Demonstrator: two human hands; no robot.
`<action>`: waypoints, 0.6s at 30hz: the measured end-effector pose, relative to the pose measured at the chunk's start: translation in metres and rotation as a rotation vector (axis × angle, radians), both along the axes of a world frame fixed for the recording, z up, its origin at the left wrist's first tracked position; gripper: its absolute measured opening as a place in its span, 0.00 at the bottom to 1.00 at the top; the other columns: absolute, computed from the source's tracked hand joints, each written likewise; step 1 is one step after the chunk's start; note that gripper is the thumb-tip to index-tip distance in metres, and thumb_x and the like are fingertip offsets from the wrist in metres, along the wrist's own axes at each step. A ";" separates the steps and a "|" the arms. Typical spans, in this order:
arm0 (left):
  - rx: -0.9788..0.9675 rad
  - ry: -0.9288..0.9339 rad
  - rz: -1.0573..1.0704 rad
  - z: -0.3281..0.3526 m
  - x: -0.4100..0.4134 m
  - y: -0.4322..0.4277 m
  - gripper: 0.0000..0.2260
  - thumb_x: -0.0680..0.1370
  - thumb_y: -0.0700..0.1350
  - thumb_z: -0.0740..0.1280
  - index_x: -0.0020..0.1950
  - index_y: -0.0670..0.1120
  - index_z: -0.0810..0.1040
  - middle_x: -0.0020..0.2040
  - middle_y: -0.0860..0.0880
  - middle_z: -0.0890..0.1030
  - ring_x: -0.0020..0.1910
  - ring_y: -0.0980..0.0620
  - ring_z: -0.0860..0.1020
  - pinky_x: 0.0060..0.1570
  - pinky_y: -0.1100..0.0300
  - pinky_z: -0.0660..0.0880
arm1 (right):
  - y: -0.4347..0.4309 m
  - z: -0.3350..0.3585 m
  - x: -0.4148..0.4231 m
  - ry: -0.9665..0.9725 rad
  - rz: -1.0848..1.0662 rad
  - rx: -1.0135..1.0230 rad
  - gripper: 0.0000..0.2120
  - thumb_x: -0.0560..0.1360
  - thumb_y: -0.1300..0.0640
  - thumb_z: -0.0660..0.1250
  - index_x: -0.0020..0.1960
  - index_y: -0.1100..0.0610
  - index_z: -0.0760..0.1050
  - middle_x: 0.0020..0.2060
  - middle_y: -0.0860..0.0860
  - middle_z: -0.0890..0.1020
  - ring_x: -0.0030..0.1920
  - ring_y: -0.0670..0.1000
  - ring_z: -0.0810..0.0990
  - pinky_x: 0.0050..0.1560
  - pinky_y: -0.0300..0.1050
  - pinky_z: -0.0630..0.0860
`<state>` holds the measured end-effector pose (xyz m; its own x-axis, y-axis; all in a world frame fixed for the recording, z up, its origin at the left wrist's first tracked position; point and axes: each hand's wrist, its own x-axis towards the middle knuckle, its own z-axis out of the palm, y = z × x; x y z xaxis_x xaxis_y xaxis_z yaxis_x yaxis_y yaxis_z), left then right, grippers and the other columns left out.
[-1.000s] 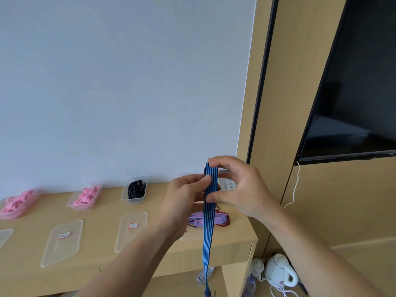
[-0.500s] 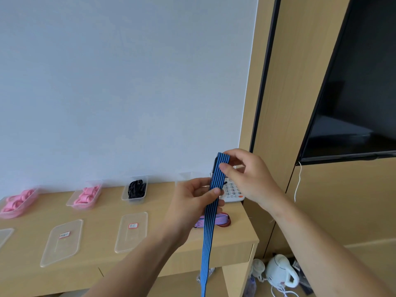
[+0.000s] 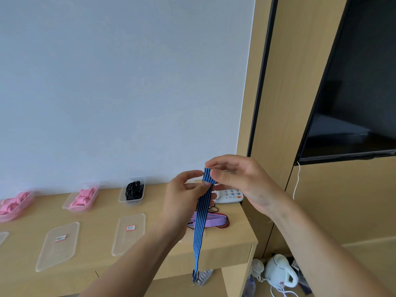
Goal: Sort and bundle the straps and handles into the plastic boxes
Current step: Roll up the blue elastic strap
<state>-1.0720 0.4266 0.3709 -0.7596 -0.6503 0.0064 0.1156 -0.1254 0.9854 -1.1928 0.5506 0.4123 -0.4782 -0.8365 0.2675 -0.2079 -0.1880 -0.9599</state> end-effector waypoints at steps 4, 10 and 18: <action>0.003 -0.026 -0.010 0.000 -0.002 0.001 0.05 0.83 0.38 0.68 0.54 0.40 0.82 0.43 0.41 0.88 0.41 0.43 0.88 0.35 0.58 0.82 | -0.003 0.001 -0.002 0.023 -0.045 -0.058 0.20 0.66 0.56 0.81 0.57 0.55 0.83 0.55 0.53 0.86 0.53 0.55 0.86 0.54 0.47 0.81; 0.084 -0.010 -0.119 0.006 0.002 -0.004 0.20 0.84 0.57 0.63 0.52 0.44 0.88 0.47 0.38 0.88 0.44 0.40 0.88 0.39 0.55 0.83 | -0.009 -0.011 -0.007 0.112 -0.061 -0.097 0.27 0.64 0.62 0.82 0.62 0.56 0.81 0.57 0.53 0.85 0.59 0.54 0.83 0.62 0.51 0.78; -0.010 0.061 -0.155 0.011 0.004 -0.005 0.08 0.82 0.44 0.70 0.55 0.44 0.87 0.46 0.42 0.86 0.43 0.45 0.85 0.41 0.58 0.81 | -0.009 -0.008 -0.007 0.258 -0.071 0.007 0.29 0.67 0.58 0.82 0.66 0.49 0.77 0.63 0.48 0.80 0.62 0.49 0.80 0.60 0.46 0.79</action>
